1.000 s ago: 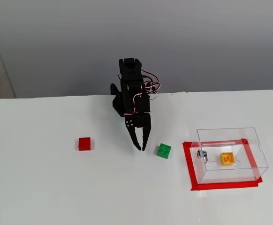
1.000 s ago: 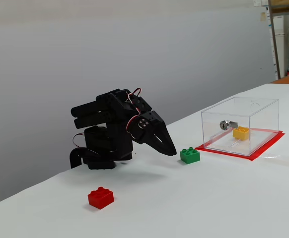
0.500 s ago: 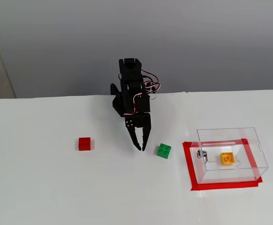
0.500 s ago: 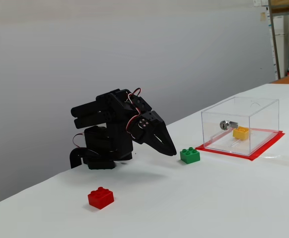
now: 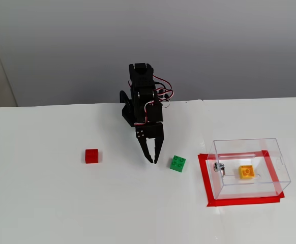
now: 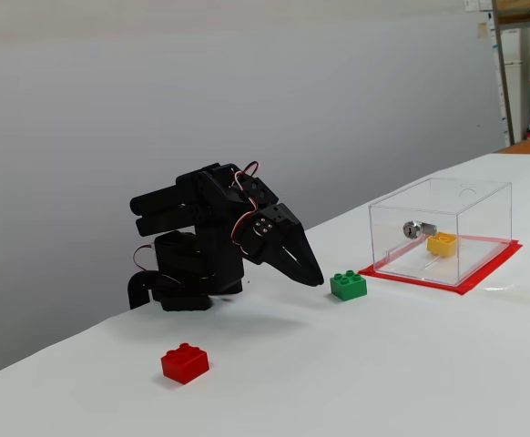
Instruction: Pick the yellow lego brick and place it into the transparent box
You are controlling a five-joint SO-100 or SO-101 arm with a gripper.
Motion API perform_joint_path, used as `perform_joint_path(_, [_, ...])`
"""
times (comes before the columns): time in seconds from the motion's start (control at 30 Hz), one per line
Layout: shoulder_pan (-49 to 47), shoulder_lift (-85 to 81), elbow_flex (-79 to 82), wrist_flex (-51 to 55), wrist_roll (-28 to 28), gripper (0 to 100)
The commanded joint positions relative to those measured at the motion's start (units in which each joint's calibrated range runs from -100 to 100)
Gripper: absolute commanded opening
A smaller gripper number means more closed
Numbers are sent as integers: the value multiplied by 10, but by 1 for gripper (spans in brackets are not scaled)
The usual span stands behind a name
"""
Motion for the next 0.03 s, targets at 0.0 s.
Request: perform_joint_path(0.0, [2, -6, 6, -8, 2, 1])
